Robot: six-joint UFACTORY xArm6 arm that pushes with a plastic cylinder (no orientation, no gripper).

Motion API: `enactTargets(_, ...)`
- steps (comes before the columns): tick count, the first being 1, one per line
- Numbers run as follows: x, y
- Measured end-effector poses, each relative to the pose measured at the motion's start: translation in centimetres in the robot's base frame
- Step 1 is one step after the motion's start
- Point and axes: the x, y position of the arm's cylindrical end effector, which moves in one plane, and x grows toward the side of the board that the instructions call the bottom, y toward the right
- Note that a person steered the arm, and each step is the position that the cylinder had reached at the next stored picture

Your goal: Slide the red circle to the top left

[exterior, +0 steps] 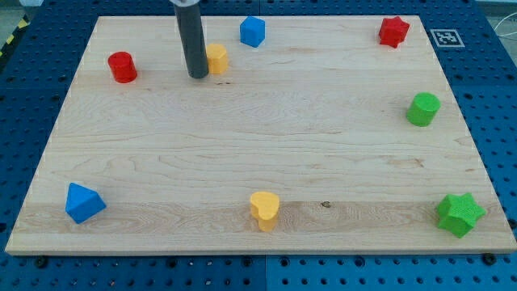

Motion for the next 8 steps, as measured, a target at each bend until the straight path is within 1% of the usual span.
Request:
enactTargets(1,4.0,-0.5)
enactTargets(2,5.0,-5.2)
enactTargets(3,4.3,-10.1)
enactTargets(4,1.9,-11.5)
enactTargets(5,-0.9,-11.5)
enactTargets(6,-2.8,-11.5)
enactTargets(8,-3.1,-11.5)
